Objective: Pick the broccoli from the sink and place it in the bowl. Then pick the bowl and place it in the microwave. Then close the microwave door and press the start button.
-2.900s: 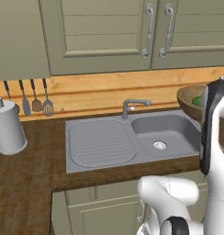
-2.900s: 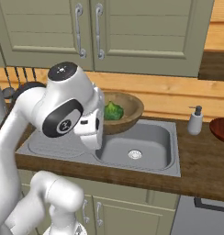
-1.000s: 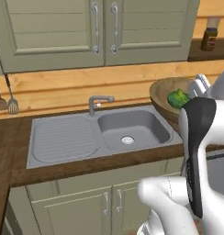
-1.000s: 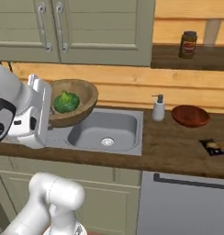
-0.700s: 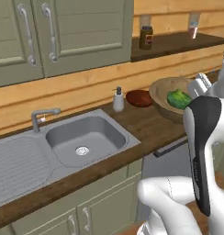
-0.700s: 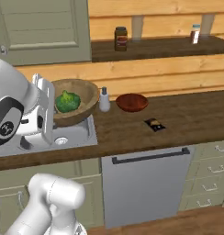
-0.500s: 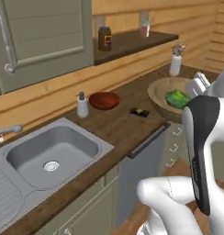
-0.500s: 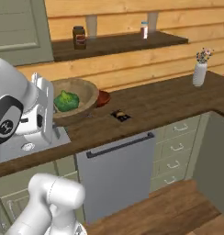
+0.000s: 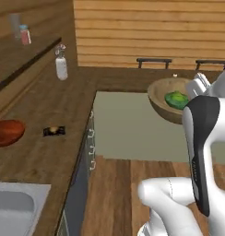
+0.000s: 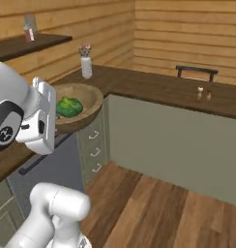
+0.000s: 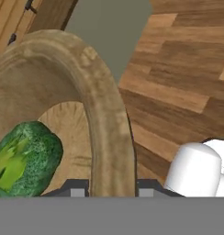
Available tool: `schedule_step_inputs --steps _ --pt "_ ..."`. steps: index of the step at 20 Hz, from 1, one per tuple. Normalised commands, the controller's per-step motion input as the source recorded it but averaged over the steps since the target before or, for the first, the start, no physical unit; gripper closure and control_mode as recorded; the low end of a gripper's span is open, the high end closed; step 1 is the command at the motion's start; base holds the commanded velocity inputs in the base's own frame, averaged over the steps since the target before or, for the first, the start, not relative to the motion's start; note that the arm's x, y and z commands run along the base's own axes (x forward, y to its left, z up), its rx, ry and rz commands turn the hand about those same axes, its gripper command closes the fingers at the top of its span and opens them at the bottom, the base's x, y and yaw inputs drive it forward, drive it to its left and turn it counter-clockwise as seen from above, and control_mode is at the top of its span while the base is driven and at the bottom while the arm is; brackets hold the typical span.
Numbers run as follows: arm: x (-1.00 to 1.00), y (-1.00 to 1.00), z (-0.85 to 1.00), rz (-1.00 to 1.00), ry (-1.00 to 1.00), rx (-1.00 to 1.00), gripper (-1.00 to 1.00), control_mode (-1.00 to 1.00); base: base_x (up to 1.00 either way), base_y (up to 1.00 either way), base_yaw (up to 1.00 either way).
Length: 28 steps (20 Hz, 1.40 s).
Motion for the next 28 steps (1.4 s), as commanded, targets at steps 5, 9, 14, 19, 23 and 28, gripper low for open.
schedule_step_inputs --steps 5,9,14,19,23,28 --pt "0.0 0.0 0.0 0.0 0.0 0.0 1.0 1.0 0.0 0.0 -1.0" --pt "0.0 0.0 0.0 0.0 0.0 0.0 1.0 1.0 0.0 0.0 -1.0" --pt "0.0 0.0 0.0 0.0 0.0 0.0 1.0 1.0 0.0 0.0 -1.0" --pt "0.0 0.0 0.0 0.0 0.0 0.0 1.0 1.0 0.0 0.0 -1.0" --pt "0.0 0.0 0.0 0.0 0.0 0.0 1.0 1.0 0.0 0.0 -1.0" --pt "0.0 0.0 0.0 0.0 0.0 0.0 1.0 1.0 0.0 0.0 -0.95"
